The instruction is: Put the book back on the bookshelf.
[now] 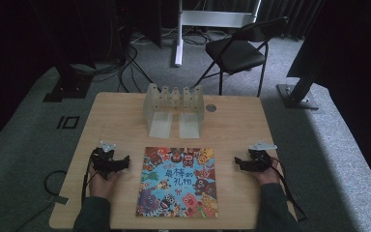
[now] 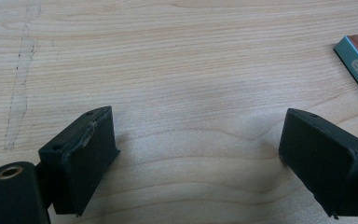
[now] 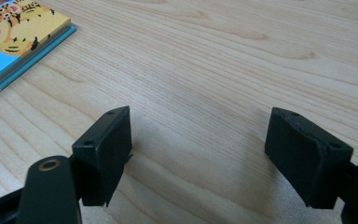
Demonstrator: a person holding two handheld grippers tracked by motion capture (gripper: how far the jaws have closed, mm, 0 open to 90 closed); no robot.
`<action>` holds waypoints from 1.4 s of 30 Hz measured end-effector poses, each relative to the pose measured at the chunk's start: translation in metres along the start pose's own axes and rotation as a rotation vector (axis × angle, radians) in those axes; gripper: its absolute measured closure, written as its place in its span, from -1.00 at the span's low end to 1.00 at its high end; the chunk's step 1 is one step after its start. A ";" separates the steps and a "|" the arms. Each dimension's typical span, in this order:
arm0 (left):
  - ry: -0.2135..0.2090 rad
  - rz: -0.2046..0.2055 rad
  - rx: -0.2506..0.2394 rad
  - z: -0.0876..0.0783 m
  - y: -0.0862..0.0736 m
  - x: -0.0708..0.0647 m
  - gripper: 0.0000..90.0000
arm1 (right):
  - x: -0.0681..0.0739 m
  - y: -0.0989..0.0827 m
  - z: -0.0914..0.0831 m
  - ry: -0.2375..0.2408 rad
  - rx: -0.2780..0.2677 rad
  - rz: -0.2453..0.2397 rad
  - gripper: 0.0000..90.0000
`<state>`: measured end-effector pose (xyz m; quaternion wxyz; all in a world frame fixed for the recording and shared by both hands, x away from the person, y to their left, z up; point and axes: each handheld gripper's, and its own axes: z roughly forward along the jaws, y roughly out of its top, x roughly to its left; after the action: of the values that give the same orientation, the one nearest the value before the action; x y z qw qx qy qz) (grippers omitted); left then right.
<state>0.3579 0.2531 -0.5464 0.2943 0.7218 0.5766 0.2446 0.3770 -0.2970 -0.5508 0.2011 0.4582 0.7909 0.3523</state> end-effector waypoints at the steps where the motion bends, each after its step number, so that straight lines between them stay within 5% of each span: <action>1: 0.008 -0.006 0.001 0.000 0.000 0.000 -0.76 | 0.000 0.000 0.000 0.000 0.000 -0.001 -0.50; 21: 0.021 -0.021 -0.004 0.001 0.001 0.002 -0.71 | 0.002 0.001 0.001 -0.008 0.006 0.003 -0.55; 27: 0.021 -0.021 -0.004 0.001 0.001 0.002 -0.71 | 0.004 0.001 -0.001 -0.016 0.008 0.012 -0.41; 42: 0.018 -0.016 -0.002 0.000 0.000 0.003 -0.71 | 0.021 0.017 -0.012 -0.025 0.000 -0.066 -0.23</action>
<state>0.3580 0.2557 -0.5461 0.2920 0.7147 0.5846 0.2493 0.3687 -0.2775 -0.5302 0.2225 0.4361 0.8030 0.3398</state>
